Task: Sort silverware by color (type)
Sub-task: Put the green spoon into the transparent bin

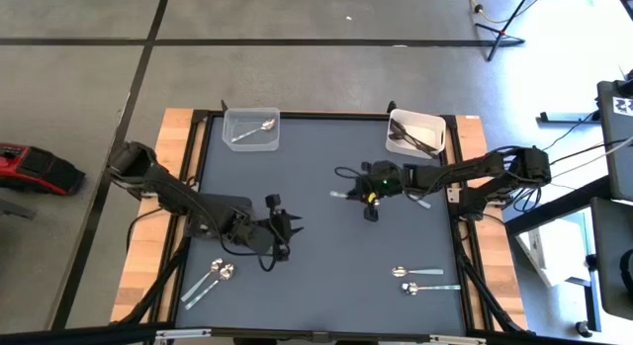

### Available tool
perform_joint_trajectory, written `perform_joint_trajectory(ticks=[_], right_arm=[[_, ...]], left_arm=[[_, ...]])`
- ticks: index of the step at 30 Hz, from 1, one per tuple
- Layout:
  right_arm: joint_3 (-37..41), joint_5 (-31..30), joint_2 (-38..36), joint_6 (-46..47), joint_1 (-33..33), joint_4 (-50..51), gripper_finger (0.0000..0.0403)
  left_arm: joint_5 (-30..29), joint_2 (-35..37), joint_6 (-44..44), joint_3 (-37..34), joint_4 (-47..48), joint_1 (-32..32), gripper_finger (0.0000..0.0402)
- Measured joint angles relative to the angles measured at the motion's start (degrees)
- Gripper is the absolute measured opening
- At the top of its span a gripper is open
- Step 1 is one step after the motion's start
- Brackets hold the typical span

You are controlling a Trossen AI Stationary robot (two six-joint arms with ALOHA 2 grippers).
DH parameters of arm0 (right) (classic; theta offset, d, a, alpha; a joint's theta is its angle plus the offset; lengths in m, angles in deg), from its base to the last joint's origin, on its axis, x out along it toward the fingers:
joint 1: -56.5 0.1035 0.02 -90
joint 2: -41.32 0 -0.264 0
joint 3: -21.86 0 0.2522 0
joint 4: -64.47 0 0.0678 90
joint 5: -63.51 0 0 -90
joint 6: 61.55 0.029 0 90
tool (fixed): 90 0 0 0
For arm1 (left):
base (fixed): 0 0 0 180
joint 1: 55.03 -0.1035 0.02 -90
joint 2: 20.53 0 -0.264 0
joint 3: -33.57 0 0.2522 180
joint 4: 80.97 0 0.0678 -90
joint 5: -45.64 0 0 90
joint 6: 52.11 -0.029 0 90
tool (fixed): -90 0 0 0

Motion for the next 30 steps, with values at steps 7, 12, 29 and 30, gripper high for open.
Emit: perform_joint_trajectory(ticks=[7, 12, 29, 30], right_arm=[[0.0, 4.9, 0.0, -3.8, 6.0, -7.0, 0.0008], [-1.3, 7.0, 0.0, -4.7, 8.7, -8.0, 0.0007], [-4.3, 6.1, 2.1, -5.2, 12.3, -11.3, 0.0007], [-4.4, 6.1, 2.8, -5.2, 12.3, -12.7, 0.0007]], left_arm=[[1.1, -4.7, -13.2, 0.0, -11.6, -0.2, 0.0119], [2.0, -5.2, -15.8, 0.0, -15.5, -0.9, 0.0119], [10.8, -5.3, -5.1, 0.0, -19.7, -5.8, 0.0185], [10.8, -5.4, -4.9, 0.0, -20.3, -5.9, 0.0185]])
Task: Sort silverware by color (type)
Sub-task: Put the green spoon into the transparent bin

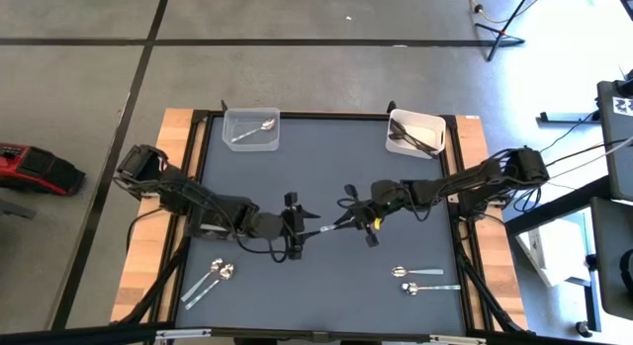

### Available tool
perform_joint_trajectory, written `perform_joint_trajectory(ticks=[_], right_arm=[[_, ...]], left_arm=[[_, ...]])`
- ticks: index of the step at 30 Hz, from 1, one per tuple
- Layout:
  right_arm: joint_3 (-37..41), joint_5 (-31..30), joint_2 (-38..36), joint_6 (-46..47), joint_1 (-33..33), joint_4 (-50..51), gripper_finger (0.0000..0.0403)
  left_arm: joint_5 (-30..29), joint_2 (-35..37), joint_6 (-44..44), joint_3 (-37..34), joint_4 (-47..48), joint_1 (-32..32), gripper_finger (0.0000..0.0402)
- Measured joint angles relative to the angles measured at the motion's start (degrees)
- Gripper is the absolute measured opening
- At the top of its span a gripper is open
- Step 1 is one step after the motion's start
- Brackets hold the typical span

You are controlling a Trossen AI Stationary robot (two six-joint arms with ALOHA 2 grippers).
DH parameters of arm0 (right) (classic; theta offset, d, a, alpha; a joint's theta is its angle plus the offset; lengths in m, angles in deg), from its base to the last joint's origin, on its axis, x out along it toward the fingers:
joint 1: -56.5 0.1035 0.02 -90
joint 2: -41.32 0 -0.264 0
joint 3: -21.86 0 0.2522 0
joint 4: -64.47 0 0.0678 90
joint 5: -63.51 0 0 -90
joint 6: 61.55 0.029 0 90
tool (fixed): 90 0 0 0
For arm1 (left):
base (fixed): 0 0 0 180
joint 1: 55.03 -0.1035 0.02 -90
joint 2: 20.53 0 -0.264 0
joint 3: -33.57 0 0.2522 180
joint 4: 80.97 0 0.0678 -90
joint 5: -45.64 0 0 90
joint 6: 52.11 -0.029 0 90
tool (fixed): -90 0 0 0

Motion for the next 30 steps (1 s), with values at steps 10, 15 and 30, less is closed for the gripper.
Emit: perform_joint_trajectory(ticks=[10, 15, 30], right_arm=[[0.0, -3.0, 2.4, -1.4, -0.1, -4.8, 0.0007], [0.0, -2.0, 4.1, -1.4, -0.1, -7.3, 0.0007], [0.0, -5.0, 6.0, -1.4, -0.2, -10.2, 0.0007]], left_arm=[[2.2, -0.6, -0.3, 0.0, -3.8, 0.4, 0.0185], [1.9, -0.6, 0.0, 0.0, -5.1, 0.3, 0.0186], [-0.6, -0.5, 0.2, 0.0, -5.6, 0.3, 0.0135]])
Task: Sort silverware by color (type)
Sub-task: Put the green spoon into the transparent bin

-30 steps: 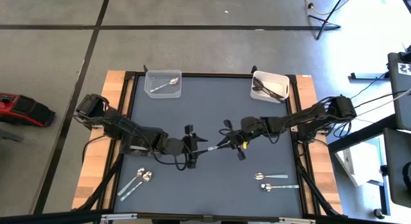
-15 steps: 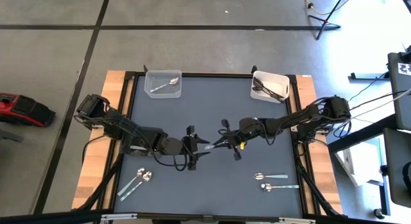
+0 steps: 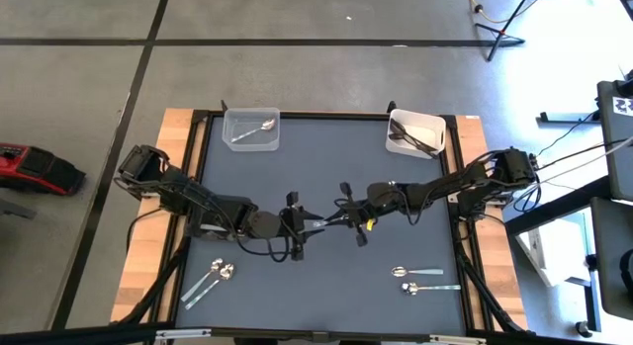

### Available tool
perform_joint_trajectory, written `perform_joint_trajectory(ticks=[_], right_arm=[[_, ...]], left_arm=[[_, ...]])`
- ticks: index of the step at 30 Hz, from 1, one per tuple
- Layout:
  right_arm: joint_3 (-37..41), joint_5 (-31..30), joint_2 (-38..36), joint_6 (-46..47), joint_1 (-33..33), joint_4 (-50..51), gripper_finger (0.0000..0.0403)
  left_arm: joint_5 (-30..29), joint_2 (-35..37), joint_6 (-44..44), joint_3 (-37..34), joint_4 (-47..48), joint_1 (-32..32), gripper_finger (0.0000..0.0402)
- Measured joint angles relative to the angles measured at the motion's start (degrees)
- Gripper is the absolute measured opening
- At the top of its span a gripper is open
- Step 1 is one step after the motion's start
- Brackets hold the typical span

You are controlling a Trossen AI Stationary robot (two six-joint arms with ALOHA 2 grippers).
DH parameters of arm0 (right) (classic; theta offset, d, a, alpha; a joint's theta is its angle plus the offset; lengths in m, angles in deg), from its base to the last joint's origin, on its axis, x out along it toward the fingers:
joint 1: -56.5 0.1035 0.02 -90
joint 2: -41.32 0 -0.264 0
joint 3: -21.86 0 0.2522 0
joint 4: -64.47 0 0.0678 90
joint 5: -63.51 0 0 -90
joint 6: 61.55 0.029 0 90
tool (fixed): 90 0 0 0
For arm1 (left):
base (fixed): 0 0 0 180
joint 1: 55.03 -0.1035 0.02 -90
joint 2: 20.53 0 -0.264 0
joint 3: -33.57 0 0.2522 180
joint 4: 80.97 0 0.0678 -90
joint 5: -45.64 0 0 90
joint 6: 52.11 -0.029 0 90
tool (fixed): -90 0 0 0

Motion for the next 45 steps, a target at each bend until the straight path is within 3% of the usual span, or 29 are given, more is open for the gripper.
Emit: perform_joint_trajectory(ticks=[11, 14, 22, 29, 36, 41, 45], right_arm=[[0.1, 0.1, 0.0, 2.4, 0.1, -0.9, 0.0009], [0.0, 0.2, 0.0, 3.0, 0.1, -1.1, 0.0029], [0.0, -0.3, -2.7, 2.7, 0.0, 1.6, 0.0140], [0.0, -0.3, -13.7, 2.5, 0.1, 14.8, 0.0165], [2.1, 1.0, -20.3, 2.5, 0.0, 21.7, 0.0165], [2.9, 0.4, -20.9, 2.5, 0.0, 23.0, 0.0165], [2.9, 0.5, -20.9, 2.5, 0.0, 26.0, 0.0165]], left_arm=[[-0.6, 0.0, 1.0, 0.0, -0.5, 0.0, 0.0034], [-0.3, 0.0, 1.0, 0.0, -0.5, 0.0, 0.0031], [0.4, 0.1, 1.3, 0.0, 1.0, 0.5, 0.0039], [-2.0, 2.7, 1.1, 0.0, 5.4, 1.7, 0.0037], [-13.9, 12.7, 1.3, 0.0, 21.6, 6.3, 0.0041], [-26.1, 21.3, 3.2, 0.0, 34.6, 8.2, 0.0042], [-31.8, 28.8, 6.9, 0.0, 45.2, 7.1, 0.0039]])
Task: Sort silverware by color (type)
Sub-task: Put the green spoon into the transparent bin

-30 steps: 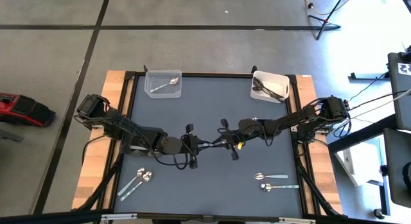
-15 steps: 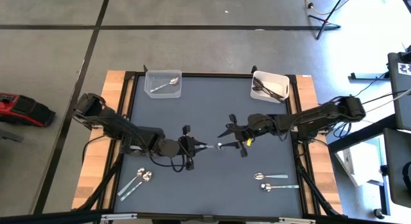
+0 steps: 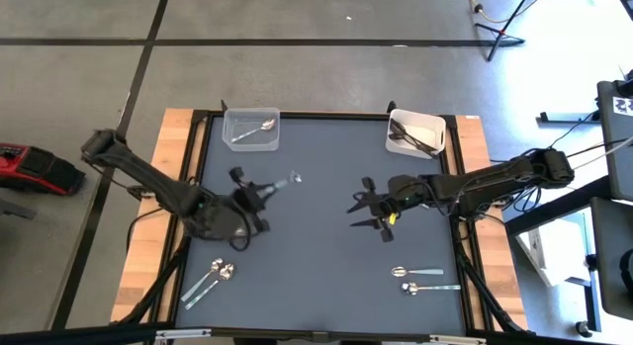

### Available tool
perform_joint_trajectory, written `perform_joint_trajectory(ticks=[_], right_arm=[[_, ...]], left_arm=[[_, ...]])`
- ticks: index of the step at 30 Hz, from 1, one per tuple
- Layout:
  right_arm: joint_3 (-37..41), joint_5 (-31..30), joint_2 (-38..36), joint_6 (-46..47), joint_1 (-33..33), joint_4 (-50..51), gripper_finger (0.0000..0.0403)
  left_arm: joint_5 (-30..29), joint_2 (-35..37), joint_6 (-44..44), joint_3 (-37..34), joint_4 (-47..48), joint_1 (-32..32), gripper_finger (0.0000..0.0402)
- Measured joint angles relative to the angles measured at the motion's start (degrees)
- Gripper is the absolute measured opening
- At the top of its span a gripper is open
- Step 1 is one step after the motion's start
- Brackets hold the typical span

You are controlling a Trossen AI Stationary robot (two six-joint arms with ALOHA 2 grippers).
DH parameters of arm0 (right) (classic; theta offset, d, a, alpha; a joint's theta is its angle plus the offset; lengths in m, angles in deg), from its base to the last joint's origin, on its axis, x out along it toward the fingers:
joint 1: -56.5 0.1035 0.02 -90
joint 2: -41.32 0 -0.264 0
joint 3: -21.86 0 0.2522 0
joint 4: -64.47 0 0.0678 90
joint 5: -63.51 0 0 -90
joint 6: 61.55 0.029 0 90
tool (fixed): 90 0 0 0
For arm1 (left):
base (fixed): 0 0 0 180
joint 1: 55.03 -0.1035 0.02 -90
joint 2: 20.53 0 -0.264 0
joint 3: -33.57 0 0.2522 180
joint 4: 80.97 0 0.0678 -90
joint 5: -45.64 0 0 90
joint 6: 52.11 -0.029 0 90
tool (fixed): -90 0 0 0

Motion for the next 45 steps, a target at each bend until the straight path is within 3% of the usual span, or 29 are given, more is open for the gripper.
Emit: perform_joint_trajectory(ticks=[4, 12, 15, 19, 32, 38, 45], right_arm=[[0.0, 0.0, 0.0, 0.0, 0.0, 0.8, 0.0165], [0.0, -3.1, 0.0, -1.1, 0.0, 0.8, 0.0165], [0.0, -4.4, 0.0, -1.2, 0.0, 0.7, 0.0165], [0.0, -5.5, 0.0, -1.3, 0.0, 0.5, 0.0165], [0.0, -7.6, 0.1, -2.6, 0.0, 0.0, 0.0165], [0.0, -8.2, 0.1, -2.6, 0.0, -0.3, 0.0165], [0.0, -8.2, 0.1, -2.5, 0.0, -0.2, 0.0165]], left_arm=[[-0.2, 6.3, 4.2, -0.4, 8.0, -3.8, 0.0038], [2.4, 16.0, 3.2, -8.4, 8.8, -17.5, 0.0042], [2.6, 19.1, 3.1, -11.9, 6.3, -23.3, 0.0042], [7.4, 21.3, -1.3, -15.8, -1.9, -30.4, 0.0043], [27.9, 17.2, -7.2, -23.9, -18.6, -52.9, 0.0043], [38.9, 12.9, -6.0, -24.3, -23.1, -58.9, 0.0043], [40.8, 9.0, -6.1, -24.3, -23.5, -61.3, 0.0044]])
